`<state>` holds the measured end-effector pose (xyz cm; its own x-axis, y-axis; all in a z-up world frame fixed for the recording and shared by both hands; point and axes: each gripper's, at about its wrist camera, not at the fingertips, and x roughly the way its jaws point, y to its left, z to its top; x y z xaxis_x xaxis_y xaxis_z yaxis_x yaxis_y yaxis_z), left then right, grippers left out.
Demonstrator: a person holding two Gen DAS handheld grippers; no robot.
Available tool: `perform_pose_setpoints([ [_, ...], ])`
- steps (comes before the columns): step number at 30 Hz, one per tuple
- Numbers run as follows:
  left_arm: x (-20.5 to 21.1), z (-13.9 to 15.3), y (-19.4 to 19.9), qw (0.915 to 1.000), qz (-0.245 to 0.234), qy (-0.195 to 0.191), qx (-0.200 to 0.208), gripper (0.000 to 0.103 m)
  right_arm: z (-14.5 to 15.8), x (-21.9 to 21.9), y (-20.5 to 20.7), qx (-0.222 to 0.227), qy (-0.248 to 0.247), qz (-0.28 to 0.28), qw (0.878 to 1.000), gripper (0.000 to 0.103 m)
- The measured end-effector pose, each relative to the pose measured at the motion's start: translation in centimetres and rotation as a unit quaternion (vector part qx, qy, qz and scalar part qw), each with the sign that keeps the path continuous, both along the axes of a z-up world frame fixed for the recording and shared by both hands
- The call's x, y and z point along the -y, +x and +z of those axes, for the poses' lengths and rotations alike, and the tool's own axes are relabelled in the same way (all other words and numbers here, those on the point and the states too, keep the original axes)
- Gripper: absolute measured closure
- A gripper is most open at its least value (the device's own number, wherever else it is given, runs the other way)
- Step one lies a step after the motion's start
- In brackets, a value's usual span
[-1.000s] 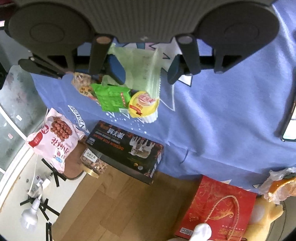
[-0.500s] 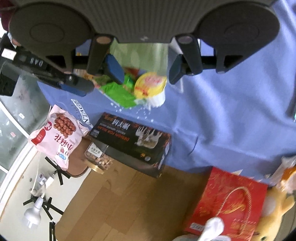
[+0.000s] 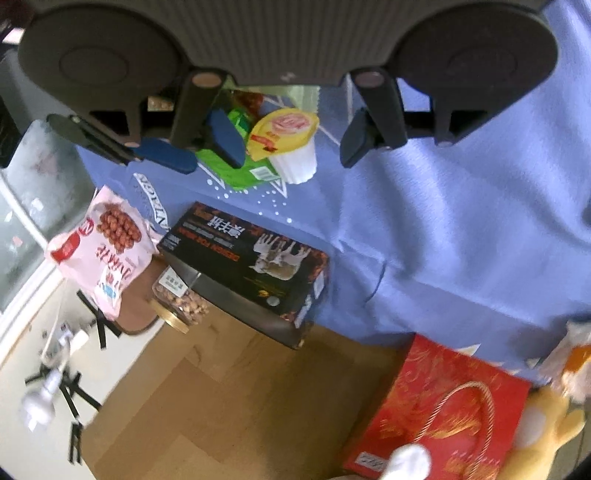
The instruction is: Organize snacks
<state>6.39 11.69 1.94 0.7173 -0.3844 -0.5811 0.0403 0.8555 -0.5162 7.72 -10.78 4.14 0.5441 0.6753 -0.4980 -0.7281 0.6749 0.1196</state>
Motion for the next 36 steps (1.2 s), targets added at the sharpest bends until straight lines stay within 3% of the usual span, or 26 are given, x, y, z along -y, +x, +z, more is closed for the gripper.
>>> perform_pose_setpoints([
  [4,-0.6,-0.6,0.2,0.9998,-0.001,-0.02,-0.007,0.044,-0.5,-2.0,1.0,0.007,-0.024,0.017,1.0,0.029],
  [8,-0.1,-0.7,0.5,0.9998,-0.009,-0.017,-0.006,0.044,-1.5,-3.1,2.5,-0.022,-0.04,0.018,0.999,0.031],
  [11,0.7,-0.6,0.7,0.9999,-0.004,0.014,-0.002,0.044,-1.8,-3.7,2.1,-0.008,-0.052,0.023,0.998,0.032],
  [15,1.8,-0.5,0.8,0.9983,0.007,0.057,0.009,0.036,-2.3,-4.5,1.8,0.009,-0.07,0.029,0.997,0.033],
  [21,2.3,-0.3,0.6,0.9955,0.018,0.092,0.017,0.031,-3.2,-5.6,1.1,0.053,-0.101,0.032,0.993,0.033],
  [27,1.7,-0.4,0.4,0.9959,0.028,0.084,0.014,0.028,-3.2,-5.4,1.4,0.049,-0.096,0.032,0.994,0.033],
  [36,1.8,-0.7,0.5,0.9958,0.029,0.087,0.005,0.024,-3.3,-5.6,0.3,0.071,-0.115,0.027,0.99,0.043],
])
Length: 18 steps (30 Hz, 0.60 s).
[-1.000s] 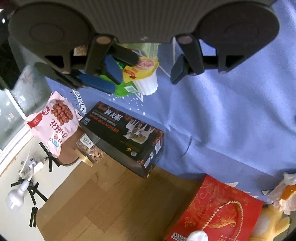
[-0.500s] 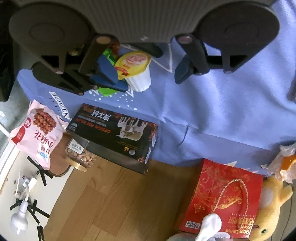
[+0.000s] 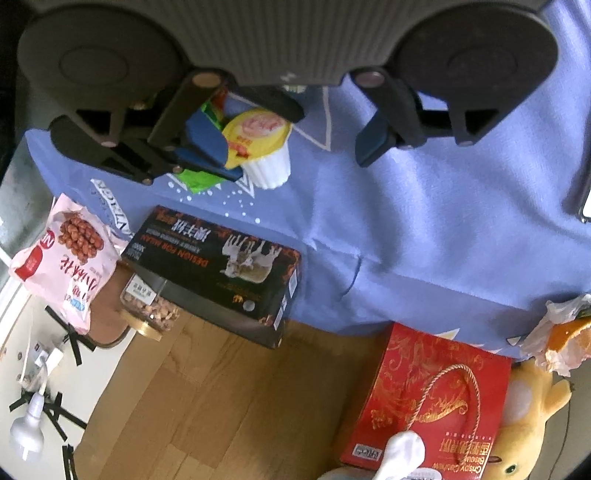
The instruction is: Organize snacks
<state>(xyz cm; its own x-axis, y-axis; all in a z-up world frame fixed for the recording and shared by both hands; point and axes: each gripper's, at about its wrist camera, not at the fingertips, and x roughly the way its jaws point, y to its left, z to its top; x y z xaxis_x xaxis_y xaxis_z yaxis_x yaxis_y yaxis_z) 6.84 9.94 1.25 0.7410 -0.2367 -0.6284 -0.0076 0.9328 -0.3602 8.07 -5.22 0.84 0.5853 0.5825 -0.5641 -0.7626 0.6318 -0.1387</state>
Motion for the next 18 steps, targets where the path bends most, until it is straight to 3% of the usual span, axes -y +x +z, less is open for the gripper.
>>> perform_pose_setpoints([
  [13,-0.06,-0.73,-0.03,1.0,0.002,0.005,-0.007,0.027,-0.02,0.25,-0.31,0.006,-0.002,-0.003,1.0,0.045],
  [18,-0.82,-0.76,-0.34,0.9999,0.001,-0.017,-0.001,0.027,-0.07,-0.03,-0.56,0.02,-0.011,-0.014,1.0,0.039],
])
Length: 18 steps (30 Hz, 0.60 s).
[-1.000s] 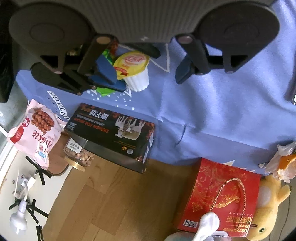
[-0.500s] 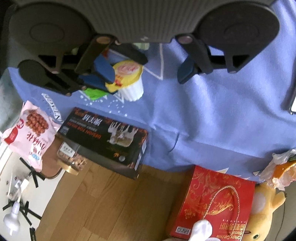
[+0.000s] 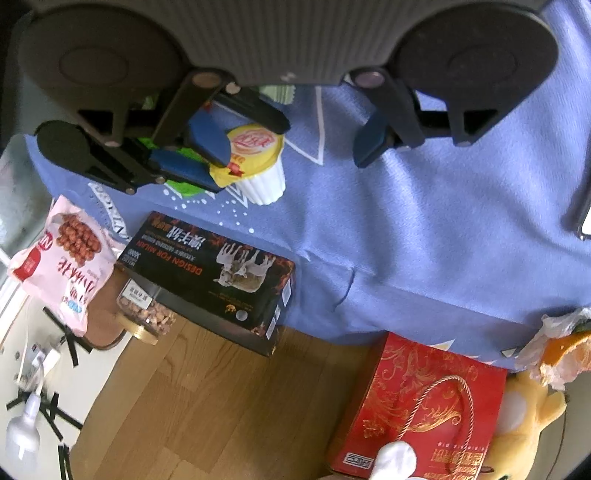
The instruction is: Organize snacks
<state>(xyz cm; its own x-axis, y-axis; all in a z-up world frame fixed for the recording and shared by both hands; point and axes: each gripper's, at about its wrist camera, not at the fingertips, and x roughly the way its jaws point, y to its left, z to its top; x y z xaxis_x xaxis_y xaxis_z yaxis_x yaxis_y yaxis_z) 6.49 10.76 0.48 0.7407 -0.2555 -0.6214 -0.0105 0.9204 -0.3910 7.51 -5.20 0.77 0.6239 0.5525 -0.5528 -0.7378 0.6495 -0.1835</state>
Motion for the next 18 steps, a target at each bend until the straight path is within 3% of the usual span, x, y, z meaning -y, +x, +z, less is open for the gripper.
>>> perform_pose_setpoints([
  [6,-0.5,0.0,-0.3,0.9998,-0.002,-0.017,0.004,0.031,0.0,0.0,0.2,-0.002,0.001,-0.003,1.0,0.038],
  [10,0.2,-0.1,0.3,0.9996,-0.02,-0.017,-0.002,0.05,0.1,-0.2,0.3,-0.006,-0.003,0.008,1.0,0.042],
  [13,0.9,-0.3,1.0,0.999,-0.039,-0.021,-0.009,0.064,0.3,-0.6,0.5,-0.015,-0.01,0.019,1.0,0.054],
  [18,1.0,0.6,1.3,0.9988,-0.039,-0.029,-0.004,0.067,0.7,-0.3,0.0,0.012,-0.004,0.012,1.0,0.058],
])
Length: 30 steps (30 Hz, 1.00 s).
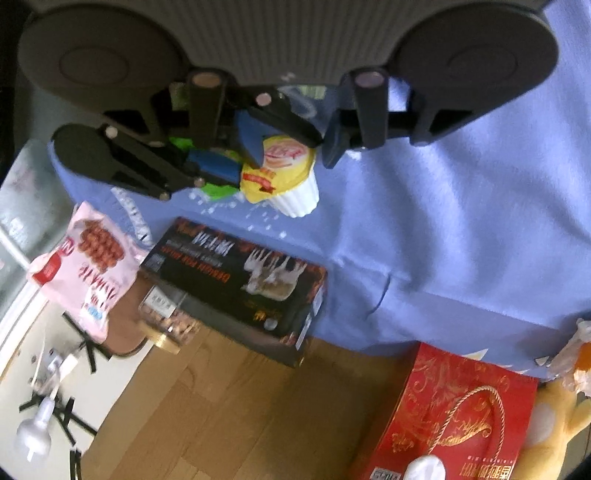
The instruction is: Organize snacks
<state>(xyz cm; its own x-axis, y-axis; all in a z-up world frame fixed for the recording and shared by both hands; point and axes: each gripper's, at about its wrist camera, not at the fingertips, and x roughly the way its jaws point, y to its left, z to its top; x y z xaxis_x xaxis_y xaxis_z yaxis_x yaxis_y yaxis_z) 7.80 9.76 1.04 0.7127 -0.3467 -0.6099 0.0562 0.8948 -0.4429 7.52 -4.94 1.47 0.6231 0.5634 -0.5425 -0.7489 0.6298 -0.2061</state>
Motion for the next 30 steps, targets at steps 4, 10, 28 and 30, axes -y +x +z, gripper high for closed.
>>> perform_pose_setpoints([
  [4,0.8,2.7,0.7,0.9992,-0.008,0.003,0.04,0.067,1.6,1.1,-0.1,0.051,0.03,-0.024,0.998,0.058],
  [10,4.5,6.2,5.8,0.9942,-0.041,0.026,0.096,0.067,3.7,3.5,3.1,0.122,0.046,-0.085,0.988,0.058],
  [28,5.9,6.0,8.2,0.989,-0.044,0.013,0.14,0.043,3.3,8.4,6.6,0.045,0.082,-0.137,0.986,0.044],
  [30,4.9,5.5,6.0,0.9887,-0.048,0.008,0.141,0.041,2.8,8.6,5.3,0.033,0.08,-0.117,0.989,0.036],
])
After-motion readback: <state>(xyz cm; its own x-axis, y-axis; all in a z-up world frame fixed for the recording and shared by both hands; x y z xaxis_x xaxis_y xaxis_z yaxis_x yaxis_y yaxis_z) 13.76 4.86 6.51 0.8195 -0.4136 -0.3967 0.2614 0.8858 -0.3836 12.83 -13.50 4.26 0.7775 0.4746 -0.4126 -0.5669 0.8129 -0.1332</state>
